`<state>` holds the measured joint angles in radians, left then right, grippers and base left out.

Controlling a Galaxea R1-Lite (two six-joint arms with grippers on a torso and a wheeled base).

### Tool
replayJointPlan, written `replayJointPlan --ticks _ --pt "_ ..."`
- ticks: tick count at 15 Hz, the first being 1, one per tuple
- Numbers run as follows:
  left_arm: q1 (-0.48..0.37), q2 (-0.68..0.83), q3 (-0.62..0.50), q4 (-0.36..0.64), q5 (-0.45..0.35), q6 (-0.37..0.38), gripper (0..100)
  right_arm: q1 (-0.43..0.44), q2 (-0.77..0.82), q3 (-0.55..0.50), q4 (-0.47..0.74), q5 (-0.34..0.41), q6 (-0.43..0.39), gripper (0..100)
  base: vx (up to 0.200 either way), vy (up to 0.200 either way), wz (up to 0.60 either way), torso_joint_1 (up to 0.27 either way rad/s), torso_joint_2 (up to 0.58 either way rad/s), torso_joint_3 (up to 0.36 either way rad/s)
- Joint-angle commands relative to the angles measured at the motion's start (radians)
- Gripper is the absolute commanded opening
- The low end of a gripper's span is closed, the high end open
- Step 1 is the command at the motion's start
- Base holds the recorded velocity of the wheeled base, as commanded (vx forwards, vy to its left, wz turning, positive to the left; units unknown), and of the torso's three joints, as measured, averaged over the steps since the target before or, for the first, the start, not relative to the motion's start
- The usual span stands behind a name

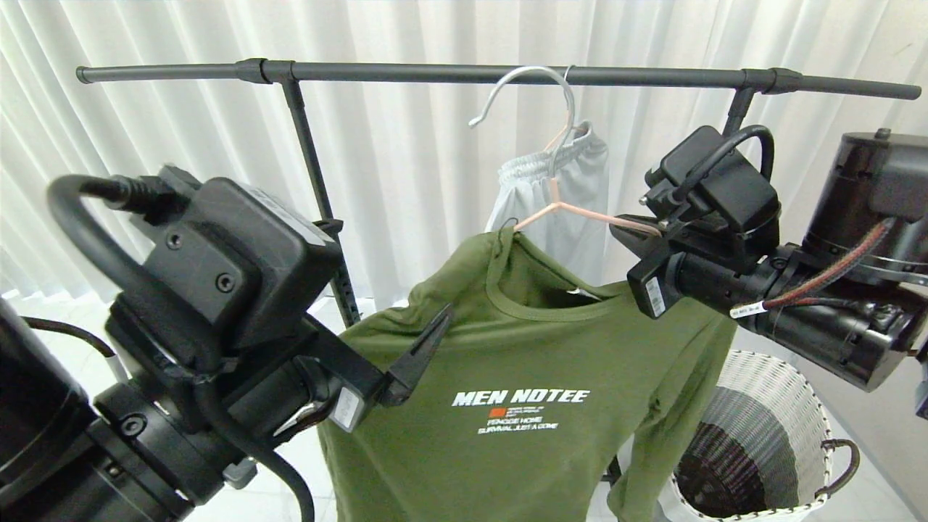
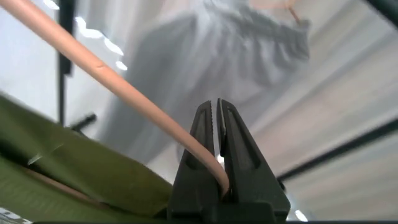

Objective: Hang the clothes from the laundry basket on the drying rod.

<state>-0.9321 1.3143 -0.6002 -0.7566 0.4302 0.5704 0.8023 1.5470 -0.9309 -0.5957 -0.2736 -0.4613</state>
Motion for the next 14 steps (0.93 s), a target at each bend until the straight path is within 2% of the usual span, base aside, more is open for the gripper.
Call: replayJointPlan --ticks 1,4,6,7,10,12,14 --pt "0.001 -0.044 0.017 0.000 -0.002 -0.001 100 -0.068 -0.031 0.001 0.047 0.002 -0.004 0 0.000 0.000 0.00 0.000 0.00 0.000" --pt "-0.027 -0.047 0.025 0.002 -0.002 0.000 100 -0.143 -0.045 -0.003 0.085 0.002 -0.002 0 0.000 0.000 0.00 0.000 0.00 0.000" --pt "-0.022 -0.052 0.088 0.000 -0.001 -0.011 100 -0.158 -0.062 -0.002 0.085 0.002 -0.002 0 0.000 0.000 0.00 0.000 0.00 0.000" --pt "0.009 -0.075 0.138 0.000 0.001 -0.017 100 -0.167 -0.071 -0.002 0.085 0.002 -0.004 0 0.000 0.000 0.00 0.000 0.00 0.000" --pt "0.170 -0.144 0.293 0.000 -0.011 -0.027 100 -0.175 -0.104 0.004 0.086 0.007 -0.004 0 0.000 0.000 0.00 0.000 0.00 0.000" --pt "0.273 -0.147 0.355 0.000 -0.082 -0.080 100 -0.173 -0.113 0.004 0.086 0.017 -0.004 0 0.000 0.000 0.00 0.000 0.00 0.000" --pt "0.366 -0.127 0.375 0.005 -0.153 -0.081 100 -0.172 -0.130 0.004 0.088 0.031 -0.004 0 0.000 0.000 0.00 0.000 0.00 0.000"
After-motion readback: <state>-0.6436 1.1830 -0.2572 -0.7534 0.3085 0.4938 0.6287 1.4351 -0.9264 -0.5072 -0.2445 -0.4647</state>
